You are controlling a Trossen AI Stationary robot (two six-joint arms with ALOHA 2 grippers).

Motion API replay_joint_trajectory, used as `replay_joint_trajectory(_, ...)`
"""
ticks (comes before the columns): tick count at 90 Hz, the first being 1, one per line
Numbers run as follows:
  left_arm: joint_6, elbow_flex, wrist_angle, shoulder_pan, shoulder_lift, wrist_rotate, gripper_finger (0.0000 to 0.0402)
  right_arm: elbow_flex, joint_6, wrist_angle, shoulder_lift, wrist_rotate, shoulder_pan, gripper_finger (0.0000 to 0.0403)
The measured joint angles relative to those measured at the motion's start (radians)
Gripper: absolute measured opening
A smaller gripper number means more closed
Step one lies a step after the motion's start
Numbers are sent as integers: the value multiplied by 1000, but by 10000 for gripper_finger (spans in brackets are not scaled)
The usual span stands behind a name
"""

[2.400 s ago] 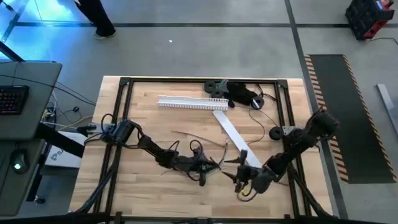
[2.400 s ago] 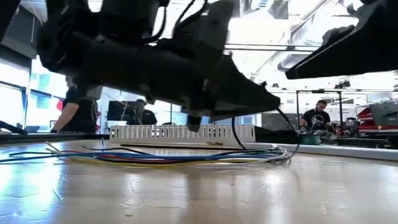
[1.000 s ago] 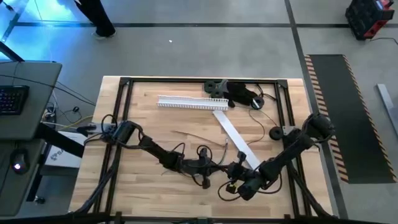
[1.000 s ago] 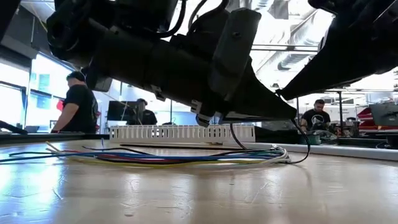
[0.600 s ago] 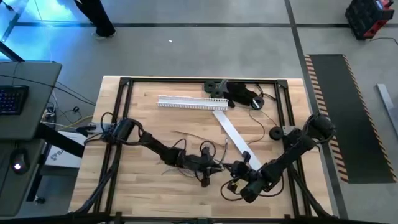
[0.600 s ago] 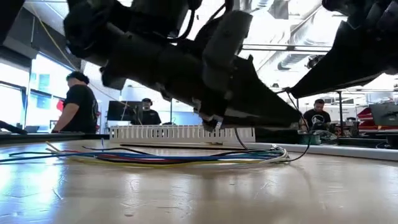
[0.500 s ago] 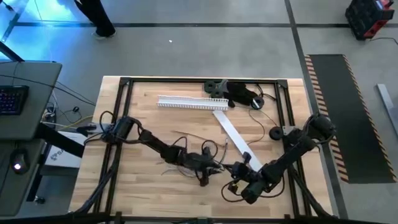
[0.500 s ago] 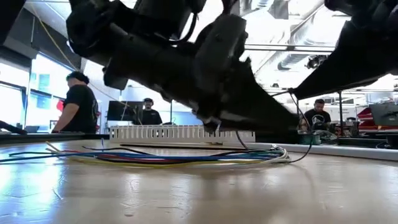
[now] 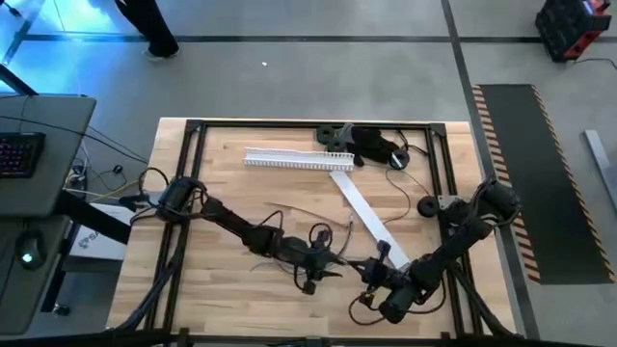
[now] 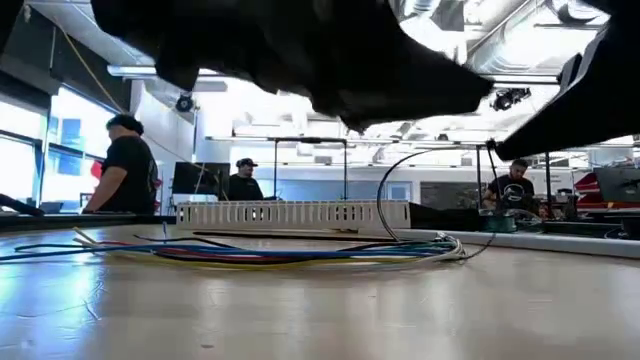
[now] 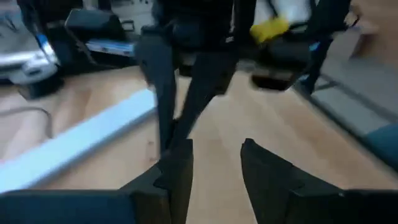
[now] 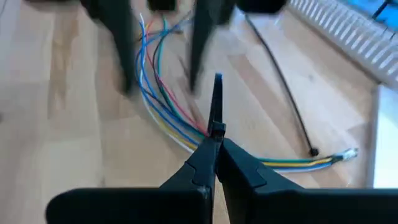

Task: Ziptie cables
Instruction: Wrap the wire cables with the black zip tie

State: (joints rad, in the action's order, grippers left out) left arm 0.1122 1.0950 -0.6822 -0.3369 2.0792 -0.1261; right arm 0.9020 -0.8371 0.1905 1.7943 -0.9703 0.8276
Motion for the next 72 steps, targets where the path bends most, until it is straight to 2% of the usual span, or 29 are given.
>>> replay_joint_trajectory(23, 16, 0, -91, 40, 62, -3, 117, 0, 8, -9, 0, 5, 0, 0)
replay_joint_trajectory(38, -4, 1, -139, 67, 84, 89, 117, 0, 12, -18, 0, 5, 0, 0)
replay_joint_trajectory(46, -19, 0, -135, 72, 85, 95, 116, 0, 10, -21, 0, 5, 0, 0)
replay_joint_trajectory(72, 20, 6, -141, 76, 85, 119, 68, 0, 10, -34, 0, -21, 0, 0)
